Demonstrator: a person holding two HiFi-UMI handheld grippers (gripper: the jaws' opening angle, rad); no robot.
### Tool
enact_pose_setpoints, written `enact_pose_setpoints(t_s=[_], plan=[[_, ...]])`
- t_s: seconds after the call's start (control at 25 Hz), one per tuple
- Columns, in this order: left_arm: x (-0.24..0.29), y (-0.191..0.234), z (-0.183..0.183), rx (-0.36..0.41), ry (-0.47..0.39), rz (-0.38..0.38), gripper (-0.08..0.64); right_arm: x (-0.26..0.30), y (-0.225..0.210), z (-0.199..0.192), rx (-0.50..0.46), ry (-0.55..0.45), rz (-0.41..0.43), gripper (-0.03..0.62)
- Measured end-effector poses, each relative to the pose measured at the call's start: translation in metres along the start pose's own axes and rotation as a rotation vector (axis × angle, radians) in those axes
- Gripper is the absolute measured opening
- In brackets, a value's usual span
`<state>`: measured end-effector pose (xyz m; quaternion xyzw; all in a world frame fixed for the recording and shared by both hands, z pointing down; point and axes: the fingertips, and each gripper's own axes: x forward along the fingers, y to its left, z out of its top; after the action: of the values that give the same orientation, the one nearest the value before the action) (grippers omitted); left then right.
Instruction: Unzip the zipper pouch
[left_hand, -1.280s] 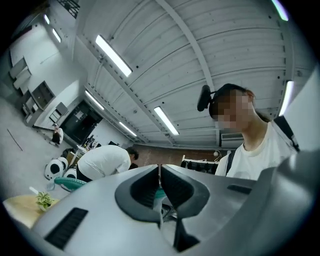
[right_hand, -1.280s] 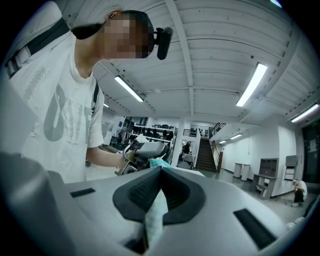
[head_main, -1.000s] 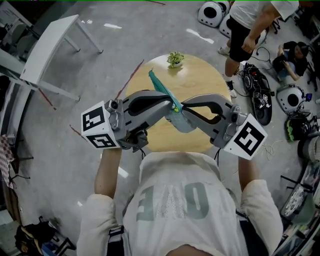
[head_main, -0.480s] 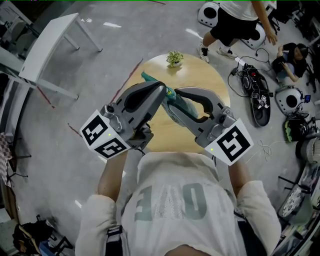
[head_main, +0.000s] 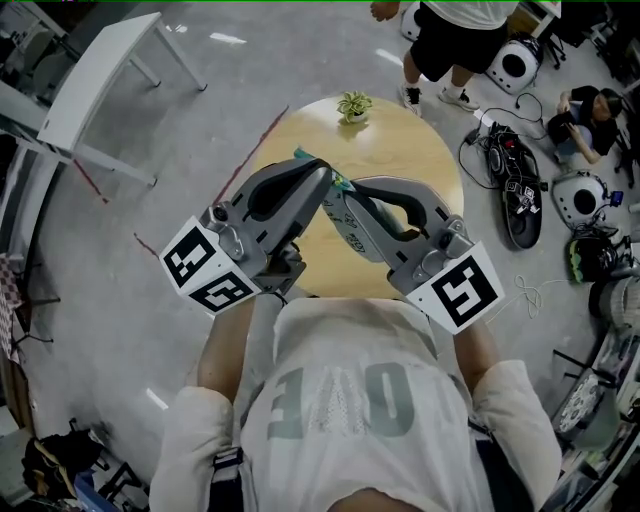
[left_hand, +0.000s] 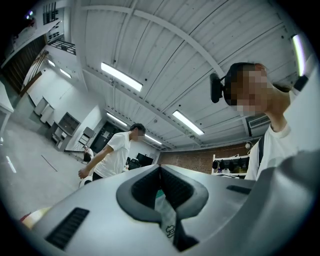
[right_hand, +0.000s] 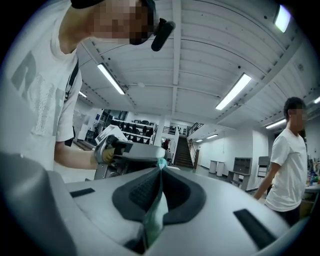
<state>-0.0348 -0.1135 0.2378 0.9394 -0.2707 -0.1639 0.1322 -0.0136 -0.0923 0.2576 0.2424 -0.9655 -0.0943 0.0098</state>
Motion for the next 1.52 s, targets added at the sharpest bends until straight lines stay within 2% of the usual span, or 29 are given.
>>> enact_pose_setpoints(t_s=[0.36, 0.48, 0.56, 0.8, 1.12, 1.52], plan=[[-0.004, 0.004, -0.017, -0.042, 0.021, -0.006, 0.026, -0.005, 0.007, -0.011, 0.002, 0.024, -0.033, 0.034], [-0.008, 0.017, -0.027, -0.037, 0.047, 0.061, 0.026, -0.015, 0.007, -0.008, 0.044, -0.007, -0.046, 0.032], [-0.014, 0.029, -0.031, -0.059, 0.043, 0.105, 0.026, -0.024, 0.006, -0.002, 0.043, -0.027, -0.058, 0.032], [-0.017, 0.046, -0.033, -0.056, 0.044, 0.153, 0.026, -0.033, 0.009, 0.006, 0.042, -0.039, -0.058, 0.032], [-0.024, 0.093, -0.046, -0.089, 0.065, 0.247, 0.026, -0.04, -0.008, 0.005, 0.092, -0.063, -0.085, 0.032], [-0.033, 0.091, -0.049, -0.098, 0.064, 0.278, 0.026, -0.051, 0.004, 0.008, 0.113, -0.058, -0.085, 0.032]])
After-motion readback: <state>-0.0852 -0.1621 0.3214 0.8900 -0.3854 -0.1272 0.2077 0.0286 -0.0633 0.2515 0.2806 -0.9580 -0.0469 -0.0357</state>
